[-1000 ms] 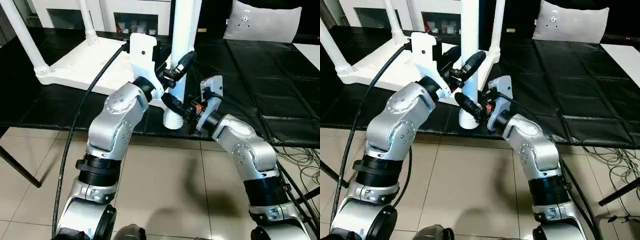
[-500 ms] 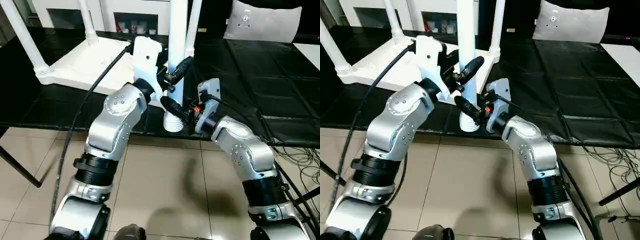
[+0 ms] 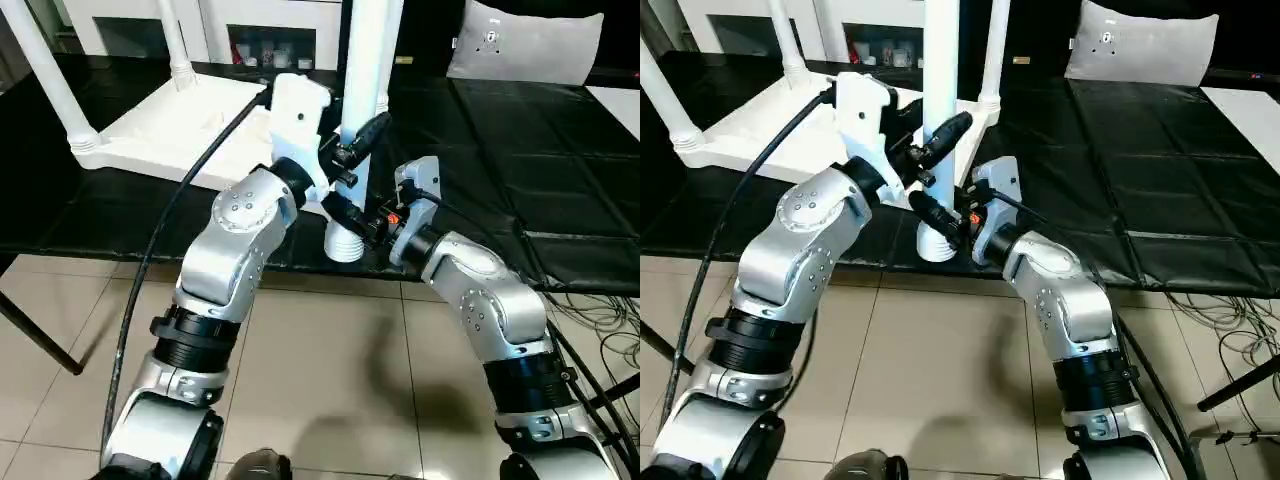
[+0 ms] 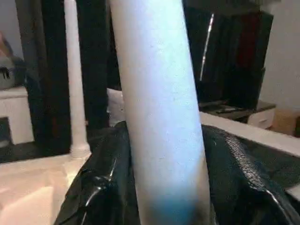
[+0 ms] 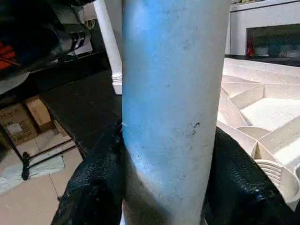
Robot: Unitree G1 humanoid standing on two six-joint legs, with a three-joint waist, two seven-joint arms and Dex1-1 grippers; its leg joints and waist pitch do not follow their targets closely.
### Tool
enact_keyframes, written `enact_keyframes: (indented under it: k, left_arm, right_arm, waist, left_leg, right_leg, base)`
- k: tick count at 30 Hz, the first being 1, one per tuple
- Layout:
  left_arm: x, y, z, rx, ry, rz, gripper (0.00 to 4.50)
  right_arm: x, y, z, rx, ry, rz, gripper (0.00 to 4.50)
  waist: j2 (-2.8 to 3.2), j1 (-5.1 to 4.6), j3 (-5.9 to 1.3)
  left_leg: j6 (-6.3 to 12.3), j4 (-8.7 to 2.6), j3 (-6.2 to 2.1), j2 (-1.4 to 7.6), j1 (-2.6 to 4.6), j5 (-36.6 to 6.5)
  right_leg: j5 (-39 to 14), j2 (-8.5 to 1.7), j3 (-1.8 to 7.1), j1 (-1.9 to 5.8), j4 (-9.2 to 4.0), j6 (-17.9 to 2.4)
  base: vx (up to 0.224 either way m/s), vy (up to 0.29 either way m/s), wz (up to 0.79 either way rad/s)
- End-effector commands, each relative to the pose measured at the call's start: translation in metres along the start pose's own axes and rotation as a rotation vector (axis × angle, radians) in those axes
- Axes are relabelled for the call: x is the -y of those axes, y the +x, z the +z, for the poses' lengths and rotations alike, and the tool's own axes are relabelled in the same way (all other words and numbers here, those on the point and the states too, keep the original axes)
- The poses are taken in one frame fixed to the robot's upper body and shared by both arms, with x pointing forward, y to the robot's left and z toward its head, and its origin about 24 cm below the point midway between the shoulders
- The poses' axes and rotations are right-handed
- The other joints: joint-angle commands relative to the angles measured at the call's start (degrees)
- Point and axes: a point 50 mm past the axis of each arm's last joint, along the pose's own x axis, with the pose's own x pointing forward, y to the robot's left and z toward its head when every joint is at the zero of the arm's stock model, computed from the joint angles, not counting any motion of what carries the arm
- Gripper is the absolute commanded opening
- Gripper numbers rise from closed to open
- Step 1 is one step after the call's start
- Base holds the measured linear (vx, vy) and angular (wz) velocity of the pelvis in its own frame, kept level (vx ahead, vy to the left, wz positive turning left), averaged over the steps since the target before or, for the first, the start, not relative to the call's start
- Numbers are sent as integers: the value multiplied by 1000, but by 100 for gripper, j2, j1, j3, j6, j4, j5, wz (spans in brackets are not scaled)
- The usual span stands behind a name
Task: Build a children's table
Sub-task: Pick table leg
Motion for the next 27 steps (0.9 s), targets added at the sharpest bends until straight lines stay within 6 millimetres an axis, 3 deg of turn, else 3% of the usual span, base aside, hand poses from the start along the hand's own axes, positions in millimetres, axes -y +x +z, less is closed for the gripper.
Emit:
enact_keyframes:
  k: [1, 2, 5, 10, 11, 12, 19, 20, 23, 27]
  left_arm:
    - [-10, -4, -6, -31, -64, 51, 204]
    - [-10, -4, -6, -30, -73, 53, 201]
    - [-14, -5, -6, -13, -173, 94, 193]
    - [-18, -4, -6, -20, -191, 120, 185]
    - [-18, -4, -6, -20, -193, 121, 184]
    - [-19, -4, -6, -20, -195, 124, 184]
    - [-25, -6, -5, -28, -210, 149, 182]
    - [-26, -6, -5, -29, -212, 150, 182]
    - [-32, -8, -5, -37, -218, 159, 182]
    - [-40, -11, -4, -46, -248, 154, 182]
  right_arm:
    - [0, 2, 10, 24, -48, 7, 189]
    - [1, 2, 9, 24, -50, 4, 189]
    - [4, 2, 10, 18, -60, -13, 189]
    - [4, 1, 12, 30, -55, -16, 189]
    - [5, 1, 12, 30, -54, -16, 245]
    - [5, 0, 12, 33, -48, -17, 259]
    - [5, -2, 14, 41, -36, 14, 310]
    - [5, -3, 14, 41, -30, 18, 335]
    - [10, -11, 18, 50, -8, 26, 355]
    - [16, -27, 31, 115, 56, 47, 388]
  waist:
    - [-53, -6, -460]
    - [-83, -1, -466]
    - [-82, -11, -469]
    - [-83, -7, -468]
    - [-26, 5, -469]
    - [-53, -12, -467]
    - [-60, -7, -470]
    - [-58, -6, -474]
    - [-73, -1, -481]
    - [-48, 20, -472]
  left_leg:
    - [-173, -511, -343, 771, 246, -1290]
    - [-143, -500, -335, 769, 245, -1225]
    - [-124, -493, -331, 767, 242, -1183]
    - [-21, -496, -334, 774, 237, -1119]
    - [-37, -493, -344, 773, 243, -1129]
    - [-55, -504, -340, 777, 243, -1172]
    - [-78, -500, -343, 775, 245, -1206]
    - [-70, -501, -347, 780, 246, -1173]
    - [-1, -499, -344, 782, 254, -1099]
    - [25, -488, -338, 764, 244, -1137]
  right_leg:
    - [-25, -708, 359, 165, -411, -1469]
    - [-27, -716, 358, 171, -404, -1492]
    - [-84, -705, 352, 170, -403, -1509]
    - [-55, -696, 360, 171, -414, -1439]
    - [-57, -694, 359, 164, -407, -1432]
    - [-43, -684, 359, 165, -418, -1423]
    - [-74, -695, 361, 175, -423, -1415]
    - [-24, -693, 359, 176, -413, -1420]
    - [151, -684, 350, 178, -388, -1440]
    - [8, -702, 359, 188, -412, -1420]
  base:
    - [0, 0, 0]
    - [0, 0, 0]
    - [0, 0, 0]
    - [0, 0, 0]
    - [0, 0, 0]
    - [0, 0, 0]
    - [0, 0, 0]
    - [0, 0, 0]
    - [0, 0, 0]
    - [0, 0, 0]
